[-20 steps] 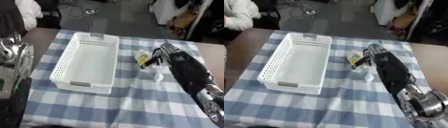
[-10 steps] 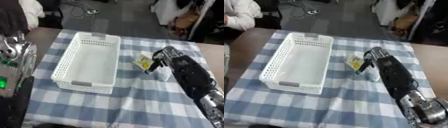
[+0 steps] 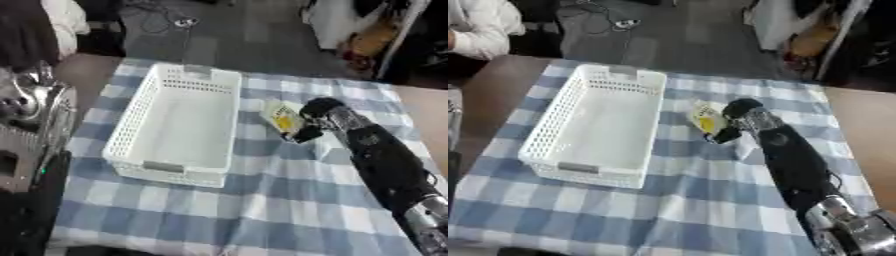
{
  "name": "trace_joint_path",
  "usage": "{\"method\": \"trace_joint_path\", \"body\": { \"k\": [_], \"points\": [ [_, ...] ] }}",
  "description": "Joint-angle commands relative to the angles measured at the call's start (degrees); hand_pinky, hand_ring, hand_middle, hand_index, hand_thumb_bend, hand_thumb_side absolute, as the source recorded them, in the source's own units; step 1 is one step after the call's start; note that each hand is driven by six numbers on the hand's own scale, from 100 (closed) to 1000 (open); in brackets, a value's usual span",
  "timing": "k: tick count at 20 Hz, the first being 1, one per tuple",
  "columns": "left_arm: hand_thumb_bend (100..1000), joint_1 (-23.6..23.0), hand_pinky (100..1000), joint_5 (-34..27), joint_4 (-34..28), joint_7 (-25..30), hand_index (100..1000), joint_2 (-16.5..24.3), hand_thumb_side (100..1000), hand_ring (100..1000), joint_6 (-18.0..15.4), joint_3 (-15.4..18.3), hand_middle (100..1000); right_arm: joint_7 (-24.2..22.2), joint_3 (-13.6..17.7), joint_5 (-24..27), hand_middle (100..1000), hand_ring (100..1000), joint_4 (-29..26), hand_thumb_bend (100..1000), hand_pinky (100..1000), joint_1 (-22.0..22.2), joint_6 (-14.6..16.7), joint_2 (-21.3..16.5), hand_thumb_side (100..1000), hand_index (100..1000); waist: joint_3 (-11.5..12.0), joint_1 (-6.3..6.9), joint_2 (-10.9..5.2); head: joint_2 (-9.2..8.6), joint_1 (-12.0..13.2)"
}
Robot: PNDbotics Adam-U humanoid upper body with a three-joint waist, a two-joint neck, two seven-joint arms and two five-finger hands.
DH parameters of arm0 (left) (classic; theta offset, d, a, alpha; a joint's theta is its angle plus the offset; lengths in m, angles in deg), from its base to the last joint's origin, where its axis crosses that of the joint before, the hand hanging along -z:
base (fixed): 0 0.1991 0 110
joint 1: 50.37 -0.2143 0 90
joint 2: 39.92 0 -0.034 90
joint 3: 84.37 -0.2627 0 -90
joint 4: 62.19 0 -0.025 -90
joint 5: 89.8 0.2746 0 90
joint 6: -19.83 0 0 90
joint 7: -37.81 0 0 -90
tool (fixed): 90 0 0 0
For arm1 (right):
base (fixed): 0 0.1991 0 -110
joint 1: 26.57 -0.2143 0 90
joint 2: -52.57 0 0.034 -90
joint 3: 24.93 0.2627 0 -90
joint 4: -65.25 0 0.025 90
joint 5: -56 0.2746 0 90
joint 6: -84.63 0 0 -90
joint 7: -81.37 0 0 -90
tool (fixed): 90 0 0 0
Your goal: Pick up objects on the table and place them in the box.
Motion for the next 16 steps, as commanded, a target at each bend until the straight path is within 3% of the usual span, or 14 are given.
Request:
{"method": "trace_joint_path", "body": {
  "k": [1,6,16],
  "points": [
    [183,0.51,683,0.00,-0.61,-0.14,786,0.78,1000,604,-0.07,0.62,820,3.82,-0.36,0.76,100,100,-0.94,100,100,-1.05,3.13,-2.58,971,293,-0.15,0.29,-0.77,0.05,0.62],
    [183,-0.01,683,0.03,-0.61,-0.12,786,1.03,1000,603,0.08,0.64,820,4.78,-1.99,6.52,100,100,-3.49,100,100,-1.64,8.22,-5.91,959,286,-0.47,0.26,-1.27,0.05,0.84],
    [181,-0.95,681,0.09,-0.61,-0.03,788,1.60,1000,600,0.41,0.67,820,-2.17,-4.90,16.09,100,100,-9.37,100,100,-4.99,12.12,-10.44,948,281,-1.19,0.47,-1.66,0.05,-0.81]
  ]
}}
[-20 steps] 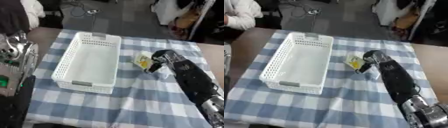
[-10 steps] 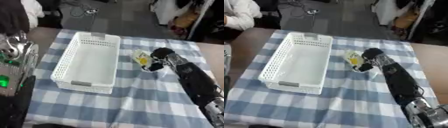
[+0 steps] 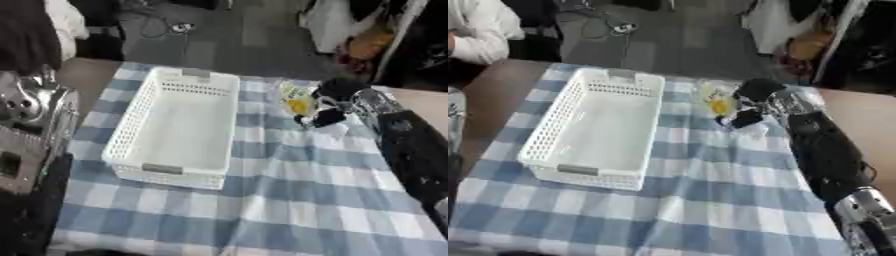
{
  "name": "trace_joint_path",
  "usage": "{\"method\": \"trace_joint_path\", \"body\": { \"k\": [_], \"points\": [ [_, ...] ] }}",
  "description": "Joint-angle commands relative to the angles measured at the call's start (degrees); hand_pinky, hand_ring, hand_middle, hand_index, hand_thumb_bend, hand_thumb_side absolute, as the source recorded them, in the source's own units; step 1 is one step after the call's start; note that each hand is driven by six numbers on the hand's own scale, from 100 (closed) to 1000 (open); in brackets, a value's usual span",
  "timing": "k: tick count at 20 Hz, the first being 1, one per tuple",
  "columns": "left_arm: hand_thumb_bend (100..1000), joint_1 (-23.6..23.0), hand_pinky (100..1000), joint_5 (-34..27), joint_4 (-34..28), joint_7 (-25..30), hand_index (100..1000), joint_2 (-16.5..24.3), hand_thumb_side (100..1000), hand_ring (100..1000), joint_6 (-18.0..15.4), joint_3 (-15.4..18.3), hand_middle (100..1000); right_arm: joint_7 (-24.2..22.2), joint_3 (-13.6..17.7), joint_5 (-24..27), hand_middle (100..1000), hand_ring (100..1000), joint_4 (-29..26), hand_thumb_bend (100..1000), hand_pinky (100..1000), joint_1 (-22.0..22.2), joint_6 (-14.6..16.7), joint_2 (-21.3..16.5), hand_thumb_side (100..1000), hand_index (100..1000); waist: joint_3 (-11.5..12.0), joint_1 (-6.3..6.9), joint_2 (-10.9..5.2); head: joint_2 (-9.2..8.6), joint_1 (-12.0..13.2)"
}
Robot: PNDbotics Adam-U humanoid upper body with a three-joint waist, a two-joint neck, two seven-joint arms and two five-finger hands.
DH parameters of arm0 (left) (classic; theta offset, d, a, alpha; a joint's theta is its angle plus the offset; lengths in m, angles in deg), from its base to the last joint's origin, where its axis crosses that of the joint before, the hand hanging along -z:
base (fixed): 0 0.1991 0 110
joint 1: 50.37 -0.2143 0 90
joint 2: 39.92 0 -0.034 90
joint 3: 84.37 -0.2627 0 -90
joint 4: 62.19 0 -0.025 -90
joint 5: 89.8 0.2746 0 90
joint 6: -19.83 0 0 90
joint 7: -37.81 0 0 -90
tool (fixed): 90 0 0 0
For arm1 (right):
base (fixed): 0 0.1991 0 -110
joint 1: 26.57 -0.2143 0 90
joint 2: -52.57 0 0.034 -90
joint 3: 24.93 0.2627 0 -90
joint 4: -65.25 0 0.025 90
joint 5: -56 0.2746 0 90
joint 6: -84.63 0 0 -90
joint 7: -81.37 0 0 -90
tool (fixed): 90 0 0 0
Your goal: Pick up objects on the table and place them in the box.
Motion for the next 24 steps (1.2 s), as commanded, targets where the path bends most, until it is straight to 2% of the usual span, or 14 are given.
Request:
{"method": "trace_joint_path", "body": {
  "k": [1,7,12,24],
  "points": [
    [181,0.51,681,0.09,-0.61,0.00,788,1.09,1000,600,0.20,0.38,820,-2.31,-0.83,3.12,100,100,-3.24,100,100,-2.63,1.25,-2.89,948,281,-0.19,0.28,-0.76,0.05,-0.86],
    [181,0.36,681,0.12,-0.61,-0.03,788,1.19,1000,601,0.22,0.36,820,-5.90,-1.88,10.61,100,100,-6.02,100,100,-3.56,2.23,-4.09,947,279,-0.23,0.28,-0.89,0.05,-0.89],
    [181,0.27,681,0.12,-0.61,-0.02,788,1.23,1000,601,0.28,0.32,820,-9.02,-4.20,16.93,100,100,-9.80,100,100,-4.39,3.42,-4.76,944,278,-0.26,0.19,-0.99,0.05,-0.82],
    [181,0.53,682,0.01,-0.61,0.15,788,1.09,1000,601,0.19,0.16,820,-13.96,-8.16,30.57,100,100,-16.32,100,100,-6.32,4.08,-2.92,946,276,0.03,0.13,-0.90,0.05,-0.97]
  ]
}}
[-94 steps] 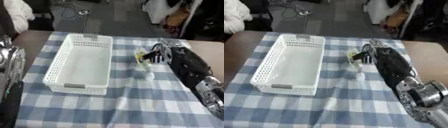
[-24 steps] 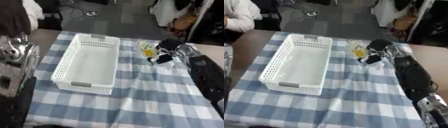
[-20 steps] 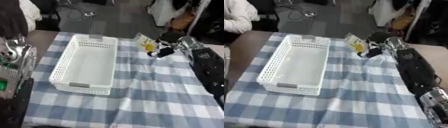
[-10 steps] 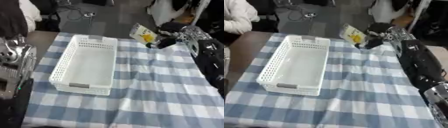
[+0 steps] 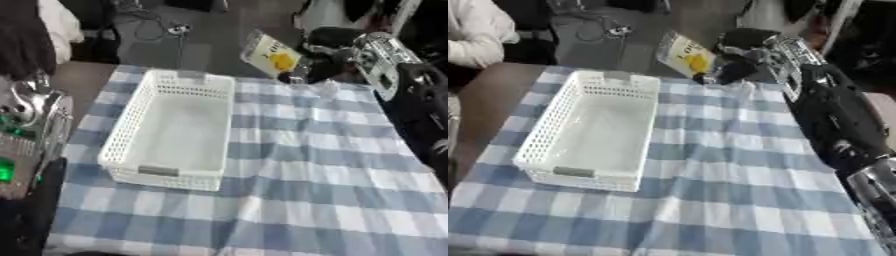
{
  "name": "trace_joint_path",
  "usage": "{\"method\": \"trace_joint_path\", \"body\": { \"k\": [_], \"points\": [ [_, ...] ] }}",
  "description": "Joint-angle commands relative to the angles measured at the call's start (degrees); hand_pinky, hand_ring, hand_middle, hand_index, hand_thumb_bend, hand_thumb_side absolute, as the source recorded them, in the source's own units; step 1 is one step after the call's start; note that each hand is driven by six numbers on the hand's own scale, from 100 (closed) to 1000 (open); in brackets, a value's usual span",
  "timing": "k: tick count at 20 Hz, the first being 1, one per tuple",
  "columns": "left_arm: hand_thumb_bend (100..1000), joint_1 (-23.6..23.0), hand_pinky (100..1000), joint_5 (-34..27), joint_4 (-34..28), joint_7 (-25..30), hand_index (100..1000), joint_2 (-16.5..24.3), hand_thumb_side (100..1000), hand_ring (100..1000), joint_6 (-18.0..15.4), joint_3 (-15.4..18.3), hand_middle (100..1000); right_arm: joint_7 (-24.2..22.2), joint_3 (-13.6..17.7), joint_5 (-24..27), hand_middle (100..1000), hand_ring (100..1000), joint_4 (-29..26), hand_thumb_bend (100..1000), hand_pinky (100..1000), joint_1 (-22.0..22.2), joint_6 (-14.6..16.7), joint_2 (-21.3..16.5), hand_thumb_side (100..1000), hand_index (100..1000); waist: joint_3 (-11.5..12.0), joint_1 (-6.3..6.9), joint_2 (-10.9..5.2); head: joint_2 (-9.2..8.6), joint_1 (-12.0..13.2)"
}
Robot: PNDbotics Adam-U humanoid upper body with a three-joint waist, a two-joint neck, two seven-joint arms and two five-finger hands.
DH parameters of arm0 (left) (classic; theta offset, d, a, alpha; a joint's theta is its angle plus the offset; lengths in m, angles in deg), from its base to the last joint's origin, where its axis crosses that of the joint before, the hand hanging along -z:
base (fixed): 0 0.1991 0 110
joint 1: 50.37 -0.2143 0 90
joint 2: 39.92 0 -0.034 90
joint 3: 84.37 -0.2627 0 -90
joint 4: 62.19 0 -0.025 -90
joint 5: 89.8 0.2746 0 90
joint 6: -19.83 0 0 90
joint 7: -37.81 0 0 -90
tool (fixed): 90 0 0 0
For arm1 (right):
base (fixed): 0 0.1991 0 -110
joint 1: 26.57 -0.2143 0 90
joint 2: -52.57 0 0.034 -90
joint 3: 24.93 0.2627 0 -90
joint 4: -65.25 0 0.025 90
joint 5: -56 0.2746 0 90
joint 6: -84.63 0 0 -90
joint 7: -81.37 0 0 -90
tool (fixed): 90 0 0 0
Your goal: Pick up objects on the table and place them in the box.
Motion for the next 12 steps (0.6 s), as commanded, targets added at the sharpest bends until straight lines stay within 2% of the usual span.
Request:
{"method": "trace_joint_path", "body": {
  "k": [1,6,12],
  "points": [
    [181,0.91,682,-0.02,-0.61,0.02,788,1.04,1000,601,0.01,0.14,820,-1.22,-0.97,3.51,100,100,-2.83,100,100,-2.39,0.26,-0.10,948,276,0.14,0.15,-0.58,0.05,-0.90],
    [181,1.09,682,-0.10,-0.61,0.16,788,0.92,1000,601,-0.01,0.01,820,-2.48,-3.09,6.86,100,100,-6.31,100,100,-3.21,0.66,1.00,953,276,0.35,0.10,-0.49,0.05,-1.11],
    [183,1.85,683,-0.18,-0.61,0.22,787,0.48,1000,604,-0.27,-0.06,820,-1.71,-4.04,10.16,100,100,-8.24,100,100,-4.35,0.90,3.18,965,275,1.01,-0.06,-0.07,0.05,-1.22]
  ]
}}
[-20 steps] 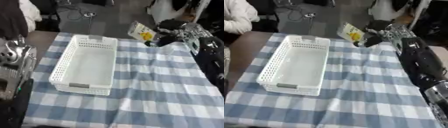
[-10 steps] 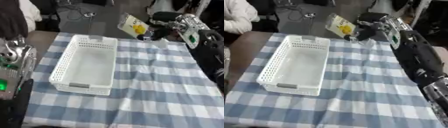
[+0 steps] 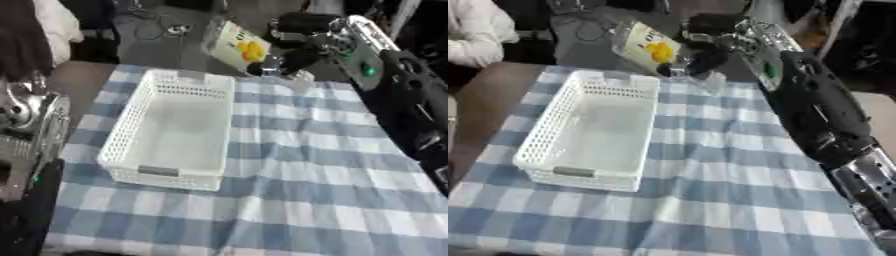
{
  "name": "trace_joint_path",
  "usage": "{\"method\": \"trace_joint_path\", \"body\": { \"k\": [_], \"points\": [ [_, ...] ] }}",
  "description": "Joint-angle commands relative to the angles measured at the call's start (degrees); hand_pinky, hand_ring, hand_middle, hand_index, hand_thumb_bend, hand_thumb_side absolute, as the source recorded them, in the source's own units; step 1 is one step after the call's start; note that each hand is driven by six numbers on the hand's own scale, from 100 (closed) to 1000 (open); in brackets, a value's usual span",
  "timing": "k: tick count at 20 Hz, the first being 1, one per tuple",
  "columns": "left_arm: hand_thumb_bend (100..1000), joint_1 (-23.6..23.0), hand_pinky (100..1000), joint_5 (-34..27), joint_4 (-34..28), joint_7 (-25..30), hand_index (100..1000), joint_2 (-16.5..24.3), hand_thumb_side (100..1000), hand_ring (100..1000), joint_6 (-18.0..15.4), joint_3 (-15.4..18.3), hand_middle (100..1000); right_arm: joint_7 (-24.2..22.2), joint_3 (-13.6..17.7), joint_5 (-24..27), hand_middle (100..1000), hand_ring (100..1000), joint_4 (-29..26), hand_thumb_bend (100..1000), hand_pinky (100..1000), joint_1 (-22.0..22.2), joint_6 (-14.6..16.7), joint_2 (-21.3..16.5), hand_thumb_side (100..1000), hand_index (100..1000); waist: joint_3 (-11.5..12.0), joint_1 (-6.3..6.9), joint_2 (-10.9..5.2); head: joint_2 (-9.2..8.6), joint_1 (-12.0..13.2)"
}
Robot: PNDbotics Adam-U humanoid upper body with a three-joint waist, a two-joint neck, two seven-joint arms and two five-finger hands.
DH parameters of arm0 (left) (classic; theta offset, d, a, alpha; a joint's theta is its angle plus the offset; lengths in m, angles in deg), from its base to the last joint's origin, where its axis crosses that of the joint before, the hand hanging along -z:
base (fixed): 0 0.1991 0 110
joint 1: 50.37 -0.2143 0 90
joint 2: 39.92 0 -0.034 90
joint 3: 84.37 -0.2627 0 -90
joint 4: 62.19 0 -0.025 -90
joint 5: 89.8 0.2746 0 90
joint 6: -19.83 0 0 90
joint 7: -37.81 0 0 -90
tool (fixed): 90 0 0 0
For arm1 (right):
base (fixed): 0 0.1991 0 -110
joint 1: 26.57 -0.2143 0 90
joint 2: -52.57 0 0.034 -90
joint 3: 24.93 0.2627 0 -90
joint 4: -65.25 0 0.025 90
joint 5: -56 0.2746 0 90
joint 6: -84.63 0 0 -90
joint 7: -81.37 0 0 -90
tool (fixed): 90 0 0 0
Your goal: Pick up objects on the table and place them in the box.
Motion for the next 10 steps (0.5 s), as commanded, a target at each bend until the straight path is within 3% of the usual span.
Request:
{"method": "trace_joint_path", "body": {
  "k": [1,10],
  "points": [
    [183,1.59,684,-0.18,-0.61,0.19,787,0.43,1000,604,-0.31,-0.05,820,0.83,-0.07,1.85,100,100,-1.42,100,100,-2.18,0.14,0.48,958,275,0.22,0.08,-0.22,0.05,-0.58],
    [185,2.85,686,-0.26,-0.61,0.18,787,-0.26,1000,609,-0.89,-0.09,819,4.05,-0.43,4.64,100,100,-0.53,100,100,-2.82,1.56,2.99,966,276,1.16,-0.34,0.40,0.05,0.17]
  ]
}}
